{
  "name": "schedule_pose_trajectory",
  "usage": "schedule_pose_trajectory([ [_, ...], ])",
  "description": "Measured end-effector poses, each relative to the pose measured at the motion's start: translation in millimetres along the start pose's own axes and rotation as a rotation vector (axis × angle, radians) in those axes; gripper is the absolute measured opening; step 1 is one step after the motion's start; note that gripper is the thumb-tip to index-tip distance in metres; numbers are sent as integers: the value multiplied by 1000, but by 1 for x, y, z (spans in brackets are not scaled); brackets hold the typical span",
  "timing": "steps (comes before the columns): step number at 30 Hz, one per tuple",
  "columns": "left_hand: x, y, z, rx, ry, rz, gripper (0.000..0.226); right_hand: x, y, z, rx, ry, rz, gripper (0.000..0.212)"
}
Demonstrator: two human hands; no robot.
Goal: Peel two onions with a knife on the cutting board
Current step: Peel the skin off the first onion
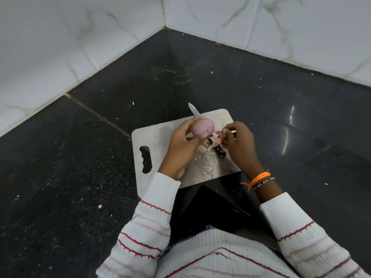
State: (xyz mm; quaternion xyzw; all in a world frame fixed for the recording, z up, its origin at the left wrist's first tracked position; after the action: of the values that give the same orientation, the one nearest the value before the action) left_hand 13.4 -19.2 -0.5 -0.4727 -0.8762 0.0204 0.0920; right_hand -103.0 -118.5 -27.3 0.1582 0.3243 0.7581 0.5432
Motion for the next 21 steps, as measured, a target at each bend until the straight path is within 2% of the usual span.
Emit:
schedule_pose_trajectory([
  [4,-1,-3,4,130,89,32,22,1,-4,-8,129,-6,43,11],
  [6,-1,-3,4,143,98,31,21,0,-5,-12,164,-21,70,10],
  [8,-2,-2,5,155,109,29,24,0,-4,-11,107,-23,78,12],
  [12,-2,0,9,136,121,32,34,5,5,8,-189,-8,47,29],
  [14,-3,1,11,108,102,25,41,6,11,17,-286,3,27,28],
  [17,-1,1,9,76,79,9,50,6,13,23,-328,8,47,17],
  [21,-1,1,5,69,63,8,54,6,12,25,-257,50,74,13],
])
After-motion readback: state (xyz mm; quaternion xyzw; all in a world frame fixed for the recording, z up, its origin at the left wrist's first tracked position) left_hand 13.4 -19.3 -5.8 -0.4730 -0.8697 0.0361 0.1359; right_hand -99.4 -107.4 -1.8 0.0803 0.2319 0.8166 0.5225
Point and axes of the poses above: each hand's wrist, its own x-axis away from the middle knuckle, its own y-axis out of the back of the hand, z = x × y, the point moved 4 cm from there along -x, towards the middle knuckle, and after that the axes turned 12 degrees about x, right-handed, at the moved point
